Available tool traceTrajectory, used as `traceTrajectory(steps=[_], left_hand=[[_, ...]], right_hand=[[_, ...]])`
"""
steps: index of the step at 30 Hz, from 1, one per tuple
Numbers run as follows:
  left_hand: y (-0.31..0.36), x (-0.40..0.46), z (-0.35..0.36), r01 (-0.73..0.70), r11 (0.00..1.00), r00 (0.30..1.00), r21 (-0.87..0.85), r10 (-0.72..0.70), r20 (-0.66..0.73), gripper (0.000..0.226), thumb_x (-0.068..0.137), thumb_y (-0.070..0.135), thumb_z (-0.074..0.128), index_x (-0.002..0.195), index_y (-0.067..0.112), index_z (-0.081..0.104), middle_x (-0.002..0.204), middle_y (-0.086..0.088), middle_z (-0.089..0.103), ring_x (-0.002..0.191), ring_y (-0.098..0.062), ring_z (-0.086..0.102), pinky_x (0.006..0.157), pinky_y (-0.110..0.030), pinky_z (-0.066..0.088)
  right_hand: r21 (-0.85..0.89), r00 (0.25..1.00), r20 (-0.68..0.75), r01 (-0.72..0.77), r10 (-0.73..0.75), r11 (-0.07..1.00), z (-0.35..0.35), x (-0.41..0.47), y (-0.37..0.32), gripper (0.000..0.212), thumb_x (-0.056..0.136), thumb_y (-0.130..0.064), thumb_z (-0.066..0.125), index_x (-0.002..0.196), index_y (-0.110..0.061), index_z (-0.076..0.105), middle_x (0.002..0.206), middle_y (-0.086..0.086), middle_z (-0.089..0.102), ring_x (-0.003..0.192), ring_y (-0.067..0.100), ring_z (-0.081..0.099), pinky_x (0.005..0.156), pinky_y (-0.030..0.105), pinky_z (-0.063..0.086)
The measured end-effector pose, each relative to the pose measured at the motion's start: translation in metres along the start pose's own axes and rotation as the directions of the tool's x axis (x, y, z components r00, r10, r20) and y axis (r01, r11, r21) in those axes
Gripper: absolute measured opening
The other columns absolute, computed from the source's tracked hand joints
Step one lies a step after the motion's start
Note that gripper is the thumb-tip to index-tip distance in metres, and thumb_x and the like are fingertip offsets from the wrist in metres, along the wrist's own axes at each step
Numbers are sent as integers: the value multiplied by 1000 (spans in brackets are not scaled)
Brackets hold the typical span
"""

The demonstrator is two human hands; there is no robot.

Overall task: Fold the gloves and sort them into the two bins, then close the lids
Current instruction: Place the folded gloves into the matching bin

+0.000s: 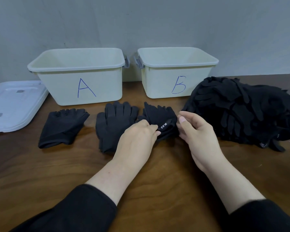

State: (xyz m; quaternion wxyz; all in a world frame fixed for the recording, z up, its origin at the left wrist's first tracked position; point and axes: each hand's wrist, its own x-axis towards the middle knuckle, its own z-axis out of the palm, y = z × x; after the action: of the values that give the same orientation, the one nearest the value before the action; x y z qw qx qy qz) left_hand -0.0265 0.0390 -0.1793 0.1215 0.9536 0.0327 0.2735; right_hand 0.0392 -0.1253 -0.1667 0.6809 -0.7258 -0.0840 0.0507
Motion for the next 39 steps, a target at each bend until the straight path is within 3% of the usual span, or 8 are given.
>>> traceTrajectory(steps=[3,9,16,20,25,29,32,39], left_hand=[[4,4,1,-8,999,1000,41,8,-6,27,99,33,58,83,18,74,72,2,57,60,-16,56,56,-32,51],[5,3,-6,-62,997,994,-47,66,85,26,99,35,57,114,23,75,93,3,62,82,-15,55,73,-38,51],[-2,2,-22,-60,979,998,-195,66,25,41,101,44,38,88,27,73,85,13,64,82,-8,56,86,-39,45],[-9,16,-38,22,956,987,-292,-67,-144,41,98,45,48,133,29,60,125,8,57,119,-10,47,104,-37,37],[-17,43,-60,102,874,971,-475,16,238,70,97,45,57,156,42,19,156,23,29,144,2,21,121,-34,20],[-23,55,-66,191,782,923,-593,64,380,36,96,40,62,131,37,58,133,22,55,121,7,49,101,-26,42],[-22,60,-69,271,641,949,-718,-53,310,10,94,35,67,92,25,65,92,1,70,88,-18,67,75,-41,52],[-30,79,-78,306,529,952,-792,-150,268,10,92,31,70,89,22,65,88,7,74,85,-13,71,78,-36,56]], right_hand=[[184,994,26,-109,106,977,6,-1,-1,32,101,-22,61,133,-19,61,123,1,69,116,14,67,103,39,54],[290,970,100,-243,223,926,12,-1,2,74,87,-30,80,151,-14,44,140,1,60,126,19,60,110,40,48],[20,998,38,-58,57,998,13,-2,-4,55,98,-8,56,147,-31,49,132,-6,65,119,14,63,104,41,53],[-224,986,92,157,-140,962,3,-4,-28,56,96,-3,52,144,-33,52,123,-12,69,116,6,63,101,27,52],[-443,894,398,382,-203,811,-9,-5,-85,58,90,-1,52,135,-38,56,106,-21,69,97,1,64,78,9,47],[-532,836,504,498,-216,685,-8,1,-120,54,92,-9,54,128,-49,56,115,-27,65,95,10,65,86,26,52],[-469,864,421,469,-278,748,-7,12,-129,48,93,-13,66,127,-46,58,116,-22,67,95,2,67,89,26,49],[-531,939,337,253,-73,809,-11,34,-138,27,86,-22,80,111,-28,73,101,-17,77,97,-1,71,99,31,53]])
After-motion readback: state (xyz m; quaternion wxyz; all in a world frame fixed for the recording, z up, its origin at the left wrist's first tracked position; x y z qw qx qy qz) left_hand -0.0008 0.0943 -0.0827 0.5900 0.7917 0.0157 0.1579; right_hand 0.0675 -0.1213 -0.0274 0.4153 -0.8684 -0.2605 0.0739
